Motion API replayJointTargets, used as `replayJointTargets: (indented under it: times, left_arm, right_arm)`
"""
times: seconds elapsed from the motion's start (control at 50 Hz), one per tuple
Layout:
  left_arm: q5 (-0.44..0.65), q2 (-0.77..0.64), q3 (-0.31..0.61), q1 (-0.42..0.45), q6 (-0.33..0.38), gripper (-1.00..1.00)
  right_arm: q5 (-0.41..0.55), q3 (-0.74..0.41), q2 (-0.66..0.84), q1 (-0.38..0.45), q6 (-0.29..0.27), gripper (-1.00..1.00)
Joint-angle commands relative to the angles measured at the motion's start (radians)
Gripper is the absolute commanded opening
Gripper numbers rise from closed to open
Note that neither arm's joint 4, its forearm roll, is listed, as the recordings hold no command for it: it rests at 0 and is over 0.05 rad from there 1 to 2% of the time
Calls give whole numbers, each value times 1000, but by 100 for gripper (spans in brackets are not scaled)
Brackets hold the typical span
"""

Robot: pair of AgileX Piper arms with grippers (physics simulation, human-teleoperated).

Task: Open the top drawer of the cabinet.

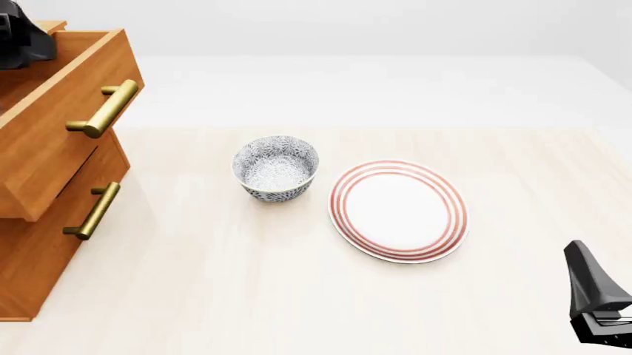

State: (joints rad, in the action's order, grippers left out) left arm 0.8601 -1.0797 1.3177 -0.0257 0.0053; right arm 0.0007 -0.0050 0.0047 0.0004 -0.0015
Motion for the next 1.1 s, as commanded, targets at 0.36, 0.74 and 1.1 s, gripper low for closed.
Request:
replayJointTargets:
  times: [0.36, 0.74, 1.1]
  left_arm:
    - [-92, -37, -101, 25, -27, 100]
    - [-132, -57, -145, 29, -37, 100]
    - [-153, -57, -175, 17, -39, 100]
  right_arm:
    - [-1, 1, 0, 0, 0, 100]
    - [-1, 1, 0, 0, 0, 100]
    - [-1, 1, 0, 0, 0, 100]
